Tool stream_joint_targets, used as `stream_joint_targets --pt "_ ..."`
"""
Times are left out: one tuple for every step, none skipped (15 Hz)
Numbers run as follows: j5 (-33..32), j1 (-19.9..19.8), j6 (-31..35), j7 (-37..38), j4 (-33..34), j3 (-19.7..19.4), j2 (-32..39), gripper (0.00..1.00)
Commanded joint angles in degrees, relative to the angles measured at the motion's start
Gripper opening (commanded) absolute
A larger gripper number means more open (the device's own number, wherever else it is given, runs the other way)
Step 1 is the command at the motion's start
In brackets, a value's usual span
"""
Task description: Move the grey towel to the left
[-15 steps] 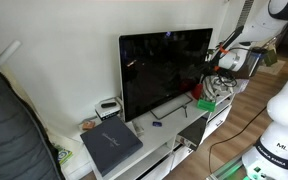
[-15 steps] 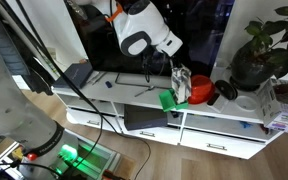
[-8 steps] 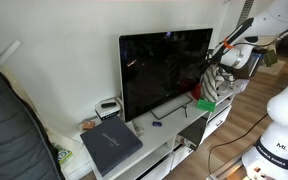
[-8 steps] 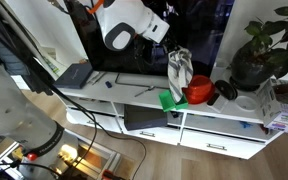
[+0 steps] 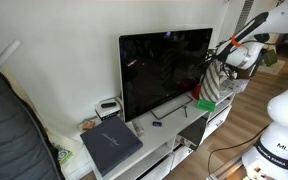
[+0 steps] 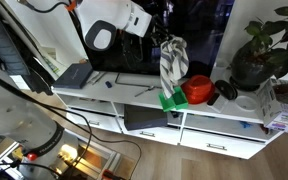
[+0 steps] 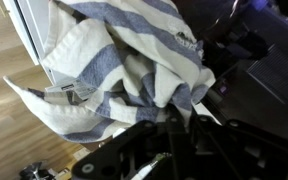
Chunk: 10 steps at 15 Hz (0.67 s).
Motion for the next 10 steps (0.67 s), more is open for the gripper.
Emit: stream_joint_targets --pt "0.78 3.34 0.18 -0.36 -4.64 0.16 -6.35 0.02" --pt "0.77 4.1 -0.5 -0.57 -5.24 0.49 -7.22 0.02" --pt "0.37 5.17 -0.71 -0.89 -5.9 0.86 -8.02 0.02" --pt "-1.95 5.87 -1.15 0.12 -7.04 1.18 -9.31 0.02" --pt "-3.92 7.88 -2.77 0.2 -7.54 0.43 -10.68 0.02" --pt "-4.41 10.15 -5.98 -0.91 -4.85 -0.33 -9.55 0.02" --pt "-1.39 7.88 -1.92 -1.11 -4.97 0.81 -6.75 0.08" --pt "-1.87 9.06 -3.35 -1.09 -4.82 0.97 -7.32 0.08" --pt "-2.03 9.76 -4.13 -1.11 -4.65 1.05 -7.69 0.08" --pt "-2.1 10.0 -4.3 -1.2 -4.52 1.09 -7.76 0.08"
